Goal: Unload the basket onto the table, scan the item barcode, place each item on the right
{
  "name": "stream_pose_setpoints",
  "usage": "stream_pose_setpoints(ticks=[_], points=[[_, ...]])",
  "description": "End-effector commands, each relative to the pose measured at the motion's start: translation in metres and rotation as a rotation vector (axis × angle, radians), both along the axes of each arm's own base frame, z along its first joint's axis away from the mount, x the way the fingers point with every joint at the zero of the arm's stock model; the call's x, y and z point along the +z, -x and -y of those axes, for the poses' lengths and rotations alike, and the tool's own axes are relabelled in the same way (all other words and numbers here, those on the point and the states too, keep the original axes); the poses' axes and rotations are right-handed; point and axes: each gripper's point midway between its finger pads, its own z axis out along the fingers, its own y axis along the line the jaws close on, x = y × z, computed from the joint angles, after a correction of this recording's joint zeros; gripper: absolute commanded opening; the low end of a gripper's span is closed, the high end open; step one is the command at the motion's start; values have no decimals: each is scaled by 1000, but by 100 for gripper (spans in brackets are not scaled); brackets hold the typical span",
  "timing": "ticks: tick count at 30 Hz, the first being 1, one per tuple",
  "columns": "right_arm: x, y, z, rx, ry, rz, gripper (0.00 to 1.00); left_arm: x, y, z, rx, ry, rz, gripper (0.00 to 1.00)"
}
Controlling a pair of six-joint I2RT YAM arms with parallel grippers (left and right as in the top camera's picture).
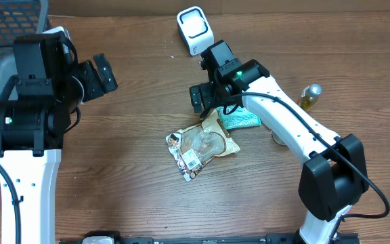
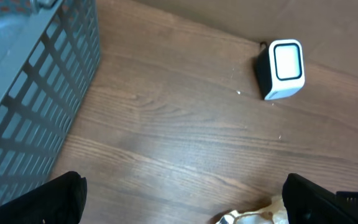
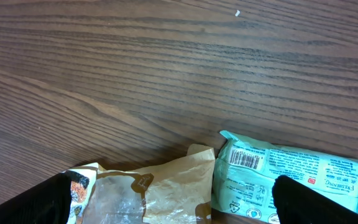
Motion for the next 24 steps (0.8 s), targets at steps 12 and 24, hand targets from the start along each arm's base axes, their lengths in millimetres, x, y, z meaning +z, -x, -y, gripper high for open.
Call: stream_pose_setpoints(ticks=[12, 24], points=[[-2, -1, 2, -8, -2, -2, 100, -78, 26, 13, -37, 45, -172, 100], [-2, -1, 2, -8, -2, -2, 100, -205, 35, 31, -99, 132, -100, 100]])
